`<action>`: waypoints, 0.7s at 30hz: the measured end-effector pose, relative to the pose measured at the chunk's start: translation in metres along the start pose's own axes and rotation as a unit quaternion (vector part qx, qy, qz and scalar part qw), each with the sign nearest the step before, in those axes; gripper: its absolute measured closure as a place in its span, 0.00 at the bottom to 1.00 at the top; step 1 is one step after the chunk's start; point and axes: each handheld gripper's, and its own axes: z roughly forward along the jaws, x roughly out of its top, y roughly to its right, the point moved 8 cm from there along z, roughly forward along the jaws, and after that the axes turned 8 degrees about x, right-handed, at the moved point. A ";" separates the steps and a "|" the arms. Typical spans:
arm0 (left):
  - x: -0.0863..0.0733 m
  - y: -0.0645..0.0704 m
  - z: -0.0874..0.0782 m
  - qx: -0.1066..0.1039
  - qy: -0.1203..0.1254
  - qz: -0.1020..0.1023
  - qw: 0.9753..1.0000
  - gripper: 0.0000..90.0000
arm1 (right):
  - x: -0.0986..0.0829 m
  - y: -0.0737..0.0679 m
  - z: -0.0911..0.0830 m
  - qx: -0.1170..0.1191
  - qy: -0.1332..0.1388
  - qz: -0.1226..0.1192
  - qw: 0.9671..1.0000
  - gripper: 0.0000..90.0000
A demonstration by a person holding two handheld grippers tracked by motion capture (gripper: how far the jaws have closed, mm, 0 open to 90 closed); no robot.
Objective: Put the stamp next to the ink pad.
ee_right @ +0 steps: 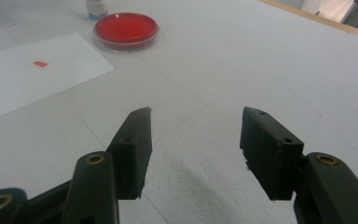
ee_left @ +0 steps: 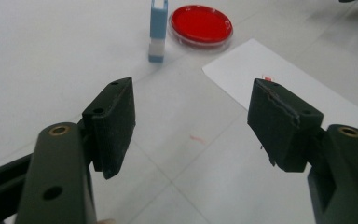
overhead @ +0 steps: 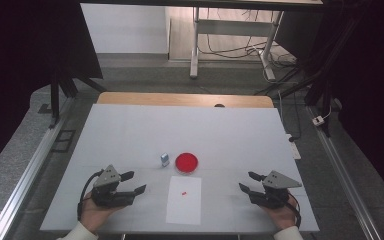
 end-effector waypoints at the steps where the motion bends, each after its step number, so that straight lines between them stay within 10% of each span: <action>1: -0.002 0.000 -0.002 0.001 0.000 -0.001 1.000 0.36 | -0.001 0.000 0.000 -0.001 -0.008 -0.003 1.000 0.48; 21: -0.005 -0.004 -0.007 0.006 -0.001 -0.006 1.000 0.36 | -0.003 0.003 0.001 -0.008 -0.014 -0.011 1.000 0.48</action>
